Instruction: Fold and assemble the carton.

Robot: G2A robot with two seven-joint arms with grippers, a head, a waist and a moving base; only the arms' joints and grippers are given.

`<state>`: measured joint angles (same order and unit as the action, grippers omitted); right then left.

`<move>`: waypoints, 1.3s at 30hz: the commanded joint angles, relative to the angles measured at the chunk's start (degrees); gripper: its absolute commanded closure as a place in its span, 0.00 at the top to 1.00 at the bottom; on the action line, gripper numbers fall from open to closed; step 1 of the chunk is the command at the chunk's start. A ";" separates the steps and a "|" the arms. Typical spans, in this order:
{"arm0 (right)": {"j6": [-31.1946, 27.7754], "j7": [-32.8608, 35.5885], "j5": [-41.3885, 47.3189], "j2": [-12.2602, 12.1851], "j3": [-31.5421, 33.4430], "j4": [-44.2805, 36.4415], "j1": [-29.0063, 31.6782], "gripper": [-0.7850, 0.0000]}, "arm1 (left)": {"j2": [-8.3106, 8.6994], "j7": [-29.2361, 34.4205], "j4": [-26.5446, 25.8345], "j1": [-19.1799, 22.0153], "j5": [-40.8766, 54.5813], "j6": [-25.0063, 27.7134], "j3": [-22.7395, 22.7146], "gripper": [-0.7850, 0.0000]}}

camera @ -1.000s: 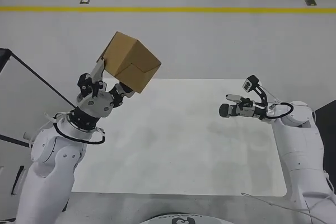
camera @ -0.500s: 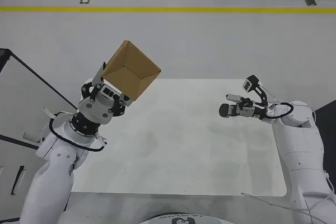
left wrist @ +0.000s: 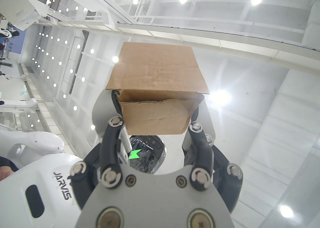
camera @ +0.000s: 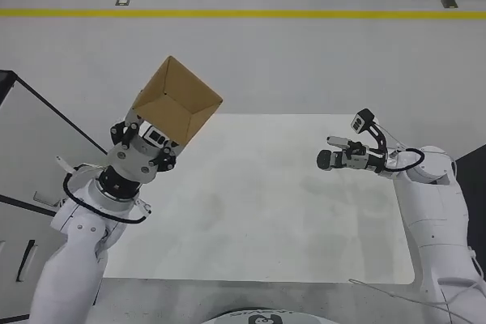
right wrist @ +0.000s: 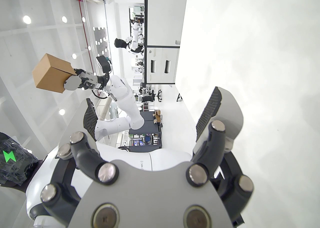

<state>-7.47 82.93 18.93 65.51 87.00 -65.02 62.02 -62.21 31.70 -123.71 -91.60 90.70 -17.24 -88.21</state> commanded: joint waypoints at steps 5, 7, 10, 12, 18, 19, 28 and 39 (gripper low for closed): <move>0.00 0.00 0.00 0.00 0.00 0.00 0.00 1.00 | -0.51 -3.03 -0.32 -0.66 8.05 0.11 -0.16 0.00; 0.00 0.00 0.00 0.00 0.00 0.00 0.00 1.00 | -0.64 -4.00 -0.65 -0.66 9.48 0.33 -0.32 0.00; 0.00 0.00 0.00 0.00 0.00 0.00 0.00 1.00 | -0.73 -4.21 -0.60 -0.51 9.34 -0.17 -0.69 0.00; 0.00 0.00 0.00 0.00 0.00 0.00 0.00 1.00 | -0.76 -4.01 -0.42 -0.43 8.87 -0.64 -0.93 0.00; 0.00 0.00 0.00 0.00 0.00 0.00 0.00 1.00 | -0.55 -3.34 -0.84 0.07 -1.09 -0.97 -2.29 0.00; 0.00 0.00 0.00 0.00 0.00 0.00 0.00 1.00 | -0.54 -3.03 -0.90 -0.04 -2.78 -0.75 -2.20 0.00; 0.00 0.00 0.00 0.00 0.00 0.00 0.00 1.00 | -0.02 1.27 -2.35 -0.17 -27.44 4.87 -2.57 0.00; 0.00 0.00 0.00 0.00 0.00 0.00 0.00 1.00 | 0.51 3.26 -3.62 0.43 -43.09 7.73 -3.00 0.00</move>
<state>-7.47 82.93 18.93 65.51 87.00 -65.02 62.02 -61.70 34.96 -127.34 -91.17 45.99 -9.51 -91.21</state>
